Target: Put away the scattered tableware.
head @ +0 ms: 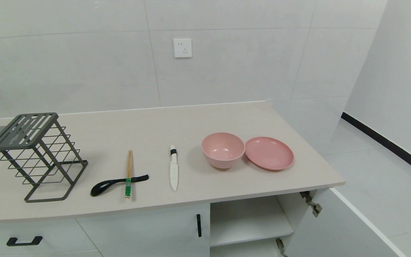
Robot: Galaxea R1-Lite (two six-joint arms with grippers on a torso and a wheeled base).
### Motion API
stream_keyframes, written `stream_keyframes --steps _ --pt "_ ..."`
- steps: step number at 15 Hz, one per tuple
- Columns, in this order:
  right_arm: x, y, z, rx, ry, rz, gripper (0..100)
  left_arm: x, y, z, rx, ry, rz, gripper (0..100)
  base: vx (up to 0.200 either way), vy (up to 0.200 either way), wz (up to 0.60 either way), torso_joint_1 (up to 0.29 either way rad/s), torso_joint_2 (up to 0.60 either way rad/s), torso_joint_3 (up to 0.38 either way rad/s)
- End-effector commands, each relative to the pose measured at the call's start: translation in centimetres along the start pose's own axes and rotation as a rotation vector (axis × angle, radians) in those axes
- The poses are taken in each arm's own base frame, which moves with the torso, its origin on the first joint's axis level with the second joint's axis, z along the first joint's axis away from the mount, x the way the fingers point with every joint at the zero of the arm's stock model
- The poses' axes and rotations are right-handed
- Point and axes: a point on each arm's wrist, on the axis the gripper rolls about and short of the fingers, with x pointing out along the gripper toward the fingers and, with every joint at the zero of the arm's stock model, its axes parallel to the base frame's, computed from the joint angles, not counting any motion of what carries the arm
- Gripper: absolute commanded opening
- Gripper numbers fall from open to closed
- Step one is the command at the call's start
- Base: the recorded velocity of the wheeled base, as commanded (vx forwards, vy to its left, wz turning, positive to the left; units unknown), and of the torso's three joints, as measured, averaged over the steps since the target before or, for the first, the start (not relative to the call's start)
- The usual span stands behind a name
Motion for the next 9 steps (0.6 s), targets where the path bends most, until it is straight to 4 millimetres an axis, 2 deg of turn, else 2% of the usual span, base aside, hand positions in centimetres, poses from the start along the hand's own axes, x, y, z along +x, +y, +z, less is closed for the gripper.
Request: stream_keyframes --steps 1,3,4,5,9 --pt "-0.01 0.00 0.03 0.001 -0.003 -0.001 100 0.01 0.00 0.00 0.000 0.001 0.001 100 0.000 0.000 0.00 0.105 -0.22 -0.105" --pt "-0.01 0.00 0.03 0.000 -0.003 0.001 100 0.01 0.00 0.02 -0.003 0.000 0.001 100 0.000 0.000 0.00 0.227 -0.44 -0.215" --pt "-0.01 0.00 0.03 0.000 -0.003 -0.001 100 0.01 0.00 0.02 -0.006 0.000 0.002 100 0.200 0.000 0.00 0.163 -0.31 -0.149" --pt "-0.01 0.00 0.03 0.001 -0.003 0.001 100 0.01 0.00 0.02 -0.010 0.000 0.002 100 0.200 0.000 0.00 0.095 -0.17 -0.076" --pt "-0.01 0.00 0.03 0.000 -0.003 -0.001 100 0.01 0.00 0.02 -0.003 0.000 0.001 100 0.000 0.000 0.00 0.022 -0.03 -0.013"
